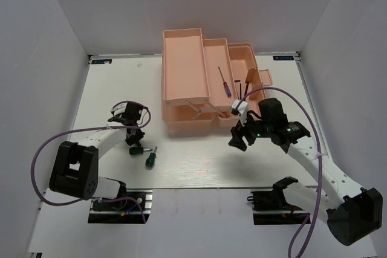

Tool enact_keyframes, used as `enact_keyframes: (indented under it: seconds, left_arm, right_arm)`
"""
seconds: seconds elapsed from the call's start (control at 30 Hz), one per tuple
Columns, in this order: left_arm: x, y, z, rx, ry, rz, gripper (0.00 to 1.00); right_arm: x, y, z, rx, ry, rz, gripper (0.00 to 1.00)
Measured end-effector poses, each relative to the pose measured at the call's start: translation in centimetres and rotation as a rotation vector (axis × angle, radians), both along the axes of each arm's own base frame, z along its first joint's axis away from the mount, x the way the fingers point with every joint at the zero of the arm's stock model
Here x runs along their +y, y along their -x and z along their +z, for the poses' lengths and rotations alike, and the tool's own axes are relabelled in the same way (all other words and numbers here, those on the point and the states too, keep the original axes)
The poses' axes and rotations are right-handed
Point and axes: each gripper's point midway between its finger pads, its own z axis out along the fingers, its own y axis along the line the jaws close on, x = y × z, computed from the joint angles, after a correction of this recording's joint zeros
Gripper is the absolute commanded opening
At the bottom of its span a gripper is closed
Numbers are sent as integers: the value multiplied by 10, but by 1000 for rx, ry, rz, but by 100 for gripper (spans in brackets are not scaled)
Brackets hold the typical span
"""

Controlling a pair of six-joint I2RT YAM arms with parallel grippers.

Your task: Sort the tools into containers

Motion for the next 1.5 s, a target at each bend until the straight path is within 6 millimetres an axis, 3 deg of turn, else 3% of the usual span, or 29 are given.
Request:
enact_keyframes:
  seconds: [0.1,0.13,0.17,0.2,0.23,0.3,0.43,0.57,0.7,0.77,0.93,1.13,1.37,1.5]
  left_arm:
    - [-1,-5,19,-23,-11,-35,0]
    - [-2,-12,32,-55,-8,-48,0]
    - [-5,-21,51,-107,-3,-67,0]
    - [-7,-30,71,-164,2,-83,0]
    - [-10,-38,92,-223,7,-108,0]
    - [-19,-52,154,-409,46,-163,0]
    - [-42,-40,254,-753,146,-343,0]
    - [-80,-24,328,-1001,254,-587,0]
    - [-134,-33,367,-1093,406,-859,0]
    - [-161,-47,376,-1101,481,-968,0]
    - [-217,-76,371,-1038,619,-1118,0]
    - [-291,-85,367,-983,706,-1235,0]
    - [-367,-106,341,-872,652,-1200,0]
    - [-387,-127,312,-763,548,-1063,0]
  right_arm:
    - [-1,0,2,-22,-7,6,88]
    - [-2,2,1,-25,-6,7,78]
    - [-3,3,0,-30,-4,11,27]
    - [-4,3,-1,-36,0,14,0]
    - [-5,4,-2,-34,0,9,0]
    - [-8,0,-2,-37,9,-19,0]
    - [-19,-15,-3,-72,48,-107,0]
    - [-32,-32,-2,-112,76,-208,0]
    - [-50,-50,-2,-145,113,-328,0]
    - [-59,-58,0,-160,124,-384,0]
    - [-76,-71,3,-180,140,-487,0]
    - [-91,-78,2,-180,157,-566,0]
    - [-103,-85,4,-184,154,-635,0]
    - [-110,-87,6,-180,145,-673,0]
